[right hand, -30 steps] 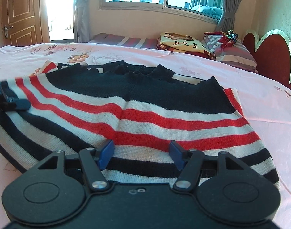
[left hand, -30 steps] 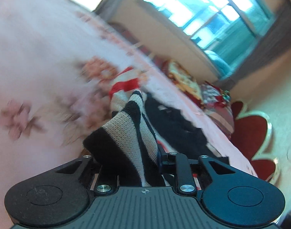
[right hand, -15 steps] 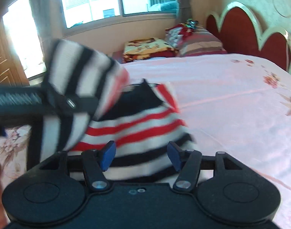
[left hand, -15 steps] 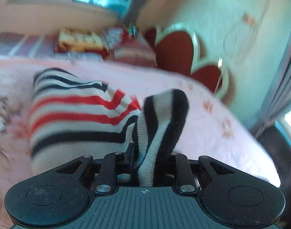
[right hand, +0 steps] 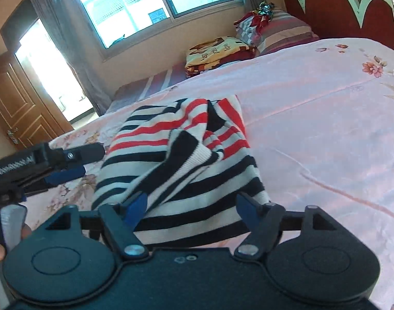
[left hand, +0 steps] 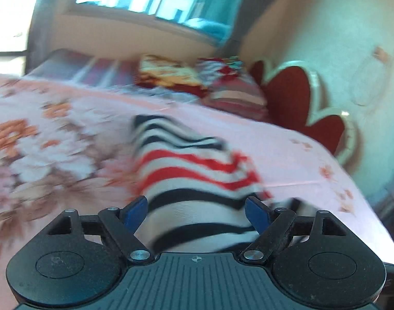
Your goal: Fold small clothes
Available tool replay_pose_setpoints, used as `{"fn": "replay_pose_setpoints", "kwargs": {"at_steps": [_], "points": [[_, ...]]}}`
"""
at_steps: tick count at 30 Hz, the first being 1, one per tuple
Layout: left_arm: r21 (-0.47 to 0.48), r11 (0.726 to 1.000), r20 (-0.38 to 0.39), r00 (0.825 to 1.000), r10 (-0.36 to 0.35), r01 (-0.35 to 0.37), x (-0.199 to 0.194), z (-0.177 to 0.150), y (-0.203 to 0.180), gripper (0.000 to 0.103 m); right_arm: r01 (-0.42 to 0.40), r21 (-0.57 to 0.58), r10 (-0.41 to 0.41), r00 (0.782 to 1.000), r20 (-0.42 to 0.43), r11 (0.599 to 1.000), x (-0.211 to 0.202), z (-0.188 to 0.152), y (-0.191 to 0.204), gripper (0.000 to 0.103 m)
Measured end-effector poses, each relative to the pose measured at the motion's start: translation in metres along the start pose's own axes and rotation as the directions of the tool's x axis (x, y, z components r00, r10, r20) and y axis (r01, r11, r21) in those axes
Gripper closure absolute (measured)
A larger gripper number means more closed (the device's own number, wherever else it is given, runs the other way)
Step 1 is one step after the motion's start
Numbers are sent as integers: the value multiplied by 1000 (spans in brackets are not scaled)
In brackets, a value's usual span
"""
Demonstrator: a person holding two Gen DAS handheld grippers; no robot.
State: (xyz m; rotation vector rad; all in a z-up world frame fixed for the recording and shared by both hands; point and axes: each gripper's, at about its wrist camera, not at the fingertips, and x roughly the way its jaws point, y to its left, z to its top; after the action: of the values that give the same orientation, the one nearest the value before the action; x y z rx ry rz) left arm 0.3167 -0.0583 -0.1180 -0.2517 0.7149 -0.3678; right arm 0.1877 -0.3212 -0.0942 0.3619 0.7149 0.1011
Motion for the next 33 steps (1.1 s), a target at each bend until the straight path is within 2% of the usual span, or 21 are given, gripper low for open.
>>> {"fn": "replay_pose_setpoints", "kwargs": {"at_steps": [3, 6, 9, 10, 11, 12, 14, 16, 18, 20, 22, 24, 25, 28, 31, 33], "points": [[28, 996, -29, 996, 80, -80, 16, -16, 14, 21, 5, 15, -5, 1000, -18, 1000, 25, 13, 5, 20], [-14, 996, -43, 995, 85, -86, 26, -27, 24, 20, 14, 96, -11, 999, -40, 995, 54, 28, -2, 26], [-11, 995, -41, 994, 99, -99, 34, -31, 21, 18, 33, 107, -25, 997, -74, 994, 80, 38, -5, 34], [0, 995, -40, 994, 102, -102, 34, -32, 20, 18, 44, 90, -36, 995, -90, 995, 88, 40, -5, 42], [7, 995, -36, 994, 103, -103, 31, -33, 18, 17, 58, 69, -52, 995, -90, 996, 92, 40, -3, 65], [12, 995, -34, 994, 103, -102, 31, -32, 17, 17, 64, 50, -60, 995, -79, 997, 91, 41, -2, 73], [19, 995, -23, 995, 102, -102, 27, -31, 15, 17, 34, 11, -34, 999, -25, 999, 76, 41, 4, 78], [39, 996, 5, 996, 84, -84, 18, -29, 9, 17, 14, -60, -10, 998, 62, 998, 50, 42, 12, 79], [60, 996, 3, 998, 63, -63, 17, -28, 2, 17, 21, -98, -11, 995, 102, 995, 31, 40, 10, 79], [79, 995, -20, 998, 55, -53, 23, -32, -5, 17, 56, -73, -51, 996, 73, 996, 32, 31, -7, 79], [100, 993, -72, 995, 69, -62, 37, -41, -12, 17, 71, -13, -72, 997, -43, 997, 53, 21, -32, 77], [95, 993, -90, 993, 72, -64, 44, -50, -14, 13, 51, 39, -50, 998, -41, 998, 54, 14, -43, 77], [99, 991, -79, 993, 93, -85, 43, -51, -16, 9, 52, 52, -50, 998, -44, 997, 50, 16, -42, 75], [83, 993, -93, 991, 91, -83, 42, -49, -16, 9, 62, 65, -60, 998, -32, 996, 26, 16, -39, 56], [95, 993, -98, 992, 84, -75, 40, -50, -16, 9, 58, 97, -53, 997, -56, 994, 8, 3, -45, 58], [114, 991, -99, 992, 76, -64, 40, -53, -20, 9, 91, 96, -86, 995, -57, 991, 5, -6, -48, 69]]}}
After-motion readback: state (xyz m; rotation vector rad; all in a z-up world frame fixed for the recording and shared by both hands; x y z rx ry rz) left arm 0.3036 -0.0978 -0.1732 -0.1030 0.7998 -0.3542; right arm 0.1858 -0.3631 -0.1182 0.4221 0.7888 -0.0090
